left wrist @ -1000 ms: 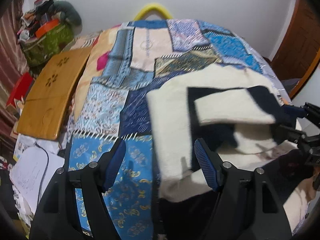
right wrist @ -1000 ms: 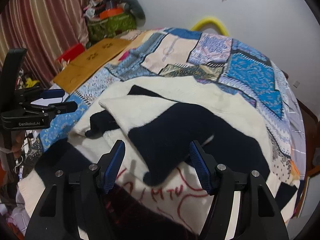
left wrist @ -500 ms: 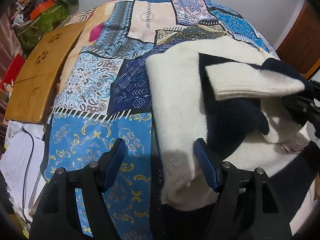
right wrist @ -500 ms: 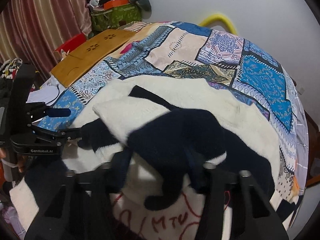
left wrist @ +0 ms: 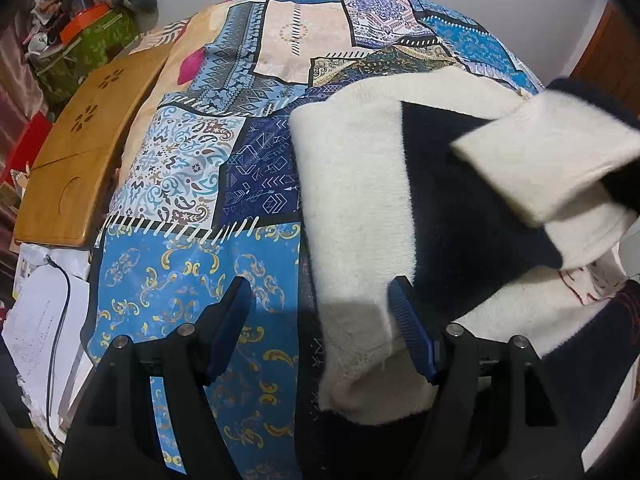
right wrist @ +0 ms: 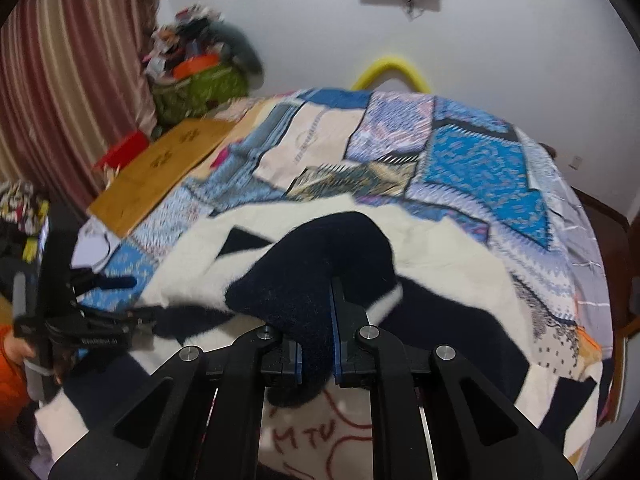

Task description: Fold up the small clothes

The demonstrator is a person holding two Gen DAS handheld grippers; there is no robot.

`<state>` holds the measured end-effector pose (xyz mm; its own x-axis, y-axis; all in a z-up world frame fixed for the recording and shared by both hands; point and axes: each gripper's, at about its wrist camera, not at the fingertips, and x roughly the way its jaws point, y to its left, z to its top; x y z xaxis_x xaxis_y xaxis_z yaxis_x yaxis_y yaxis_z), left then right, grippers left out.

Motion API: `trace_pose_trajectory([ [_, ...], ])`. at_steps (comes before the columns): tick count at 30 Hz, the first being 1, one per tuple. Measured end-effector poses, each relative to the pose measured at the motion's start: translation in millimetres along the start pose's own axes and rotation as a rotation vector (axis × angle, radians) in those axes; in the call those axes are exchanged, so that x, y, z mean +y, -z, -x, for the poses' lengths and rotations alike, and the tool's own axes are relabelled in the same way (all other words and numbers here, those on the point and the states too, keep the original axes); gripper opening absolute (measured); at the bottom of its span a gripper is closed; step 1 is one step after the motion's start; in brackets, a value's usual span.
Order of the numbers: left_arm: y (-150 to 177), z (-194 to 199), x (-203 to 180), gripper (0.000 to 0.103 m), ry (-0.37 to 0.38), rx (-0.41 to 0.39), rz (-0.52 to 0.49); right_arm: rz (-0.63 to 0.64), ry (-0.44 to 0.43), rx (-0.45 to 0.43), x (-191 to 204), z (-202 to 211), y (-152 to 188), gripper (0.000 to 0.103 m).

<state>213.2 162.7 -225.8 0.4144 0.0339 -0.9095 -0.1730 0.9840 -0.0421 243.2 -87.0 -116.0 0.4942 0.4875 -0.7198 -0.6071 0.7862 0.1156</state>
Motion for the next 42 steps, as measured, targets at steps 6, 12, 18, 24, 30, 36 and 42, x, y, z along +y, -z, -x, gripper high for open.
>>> trace_pose_trajectory([
  [6,1.0,-0.2,-7.5,0.071,-0.031,-0.008,-0.024,-0.090,0.052,-0.052,-29.2,20.2,4.1,0.009],
  [12,0.7,-0.5,-8.8,0.072,-0.041,-0.010,-0.033,-0.187,0.073,-0.045,-60.6,34.8,27.0,0.009],
  [18,1.4,-1.0,-11.3,0.074,-0.069,-0.017,-0.045,-0.268,0.109,-0.051,-85.5,52.4,50.9,0.009],
  [24,1.3,-0.1,-14.2,0.074,-0.089,-0.017,-0.053,-0.312,0.113,0.003,-107.7,62.5,74.6,0.009],
  [30,1.0,6.1,-18.3,0.074,-0.107,-0.024,-0.066,-0.167,0.076,0.027,-81.3,69.5,70.1,0.009],
  [36,2.3,23.6,-22.3,0.074,-0.093,-0.058,-0.080,-0.085,0.002,0.026,-53.8,57.5,51.0,0.022],
  [42,1.6,39.3,-26.2,0.074,-0.070,-0.095,-0.097,0.023,-0.025,0.068,-21.3,31.1,37.7,0.049],
])
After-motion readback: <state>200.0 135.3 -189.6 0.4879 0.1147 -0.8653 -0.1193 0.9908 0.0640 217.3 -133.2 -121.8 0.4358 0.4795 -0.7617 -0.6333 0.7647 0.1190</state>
